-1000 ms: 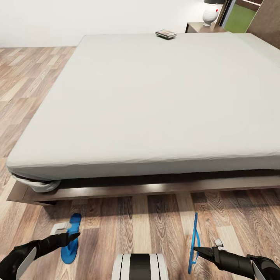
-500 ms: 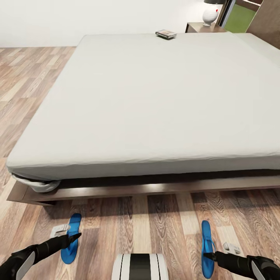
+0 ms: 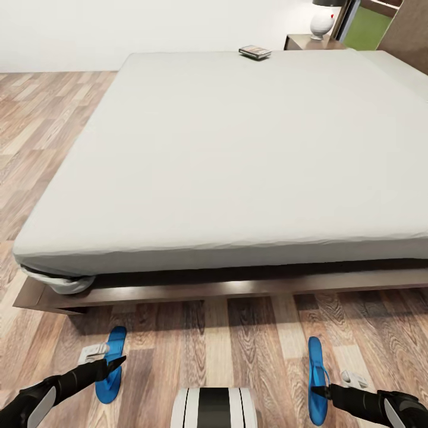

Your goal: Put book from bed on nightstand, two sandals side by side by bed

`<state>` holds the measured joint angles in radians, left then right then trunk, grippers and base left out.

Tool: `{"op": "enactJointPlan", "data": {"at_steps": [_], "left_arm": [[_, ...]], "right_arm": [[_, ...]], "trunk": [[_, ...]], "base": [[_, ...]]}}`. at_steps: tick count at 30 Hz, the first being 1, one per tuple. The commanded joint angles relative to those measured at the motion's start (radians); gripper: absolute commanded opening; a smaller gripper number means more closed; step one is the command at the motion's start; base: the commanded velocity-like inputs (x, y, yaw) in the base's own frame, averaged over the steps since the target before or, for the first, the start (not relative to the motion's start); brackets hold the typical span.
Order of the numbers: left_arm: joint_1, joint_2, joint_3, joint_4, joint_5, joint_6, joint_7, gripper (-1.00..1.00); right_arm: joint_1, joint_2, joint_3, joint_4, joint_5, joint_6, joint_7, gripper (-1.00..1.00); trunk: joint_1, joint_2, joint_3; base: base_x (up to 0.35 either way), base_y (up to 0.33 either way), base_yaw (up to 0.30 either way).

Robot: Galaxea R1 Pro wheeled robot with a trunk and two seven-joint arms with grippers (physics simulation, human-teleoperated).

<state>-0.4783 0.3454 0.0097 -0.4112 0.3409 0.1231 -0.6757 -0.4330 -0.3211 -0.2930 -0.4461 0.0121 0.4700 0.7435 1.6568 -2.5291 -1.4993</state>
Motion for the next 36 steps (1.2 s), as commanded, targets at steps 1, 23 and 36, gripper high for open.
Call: {"op": "enactJointPlan", "data": {"at_steps": [1,23,36], "left_arm": [[0.0,0.0,0.001,0.0,0.009,0.01,-0.004,1.0],[0.0,0.0,0.001,0.0,0.007,0.01,-0.004,1.0],[0.0,0.0,0.001,0.0,0.007,0.01,-0.004,1.0]], "right_arm": [[0.0,0.001,-0.006,-0.001,0.001,0.008,0.004,-1.0],[0.0,0.006,-0.001,-0.04,0.003,-0.068,-0.369,-1.0],[-0.001,0.008,0.0,-0.038,0.003,-0.069,-0.377,-1.0]], "trunk": [[0.0,0.0,-0.001],[0.0,0.0,-0.001],[0.0,0.0,-0.001]], "base": [[0.0,0.224,0.0],[0.0,0.28,0.0],[0.0,0.283,0.0]]}}
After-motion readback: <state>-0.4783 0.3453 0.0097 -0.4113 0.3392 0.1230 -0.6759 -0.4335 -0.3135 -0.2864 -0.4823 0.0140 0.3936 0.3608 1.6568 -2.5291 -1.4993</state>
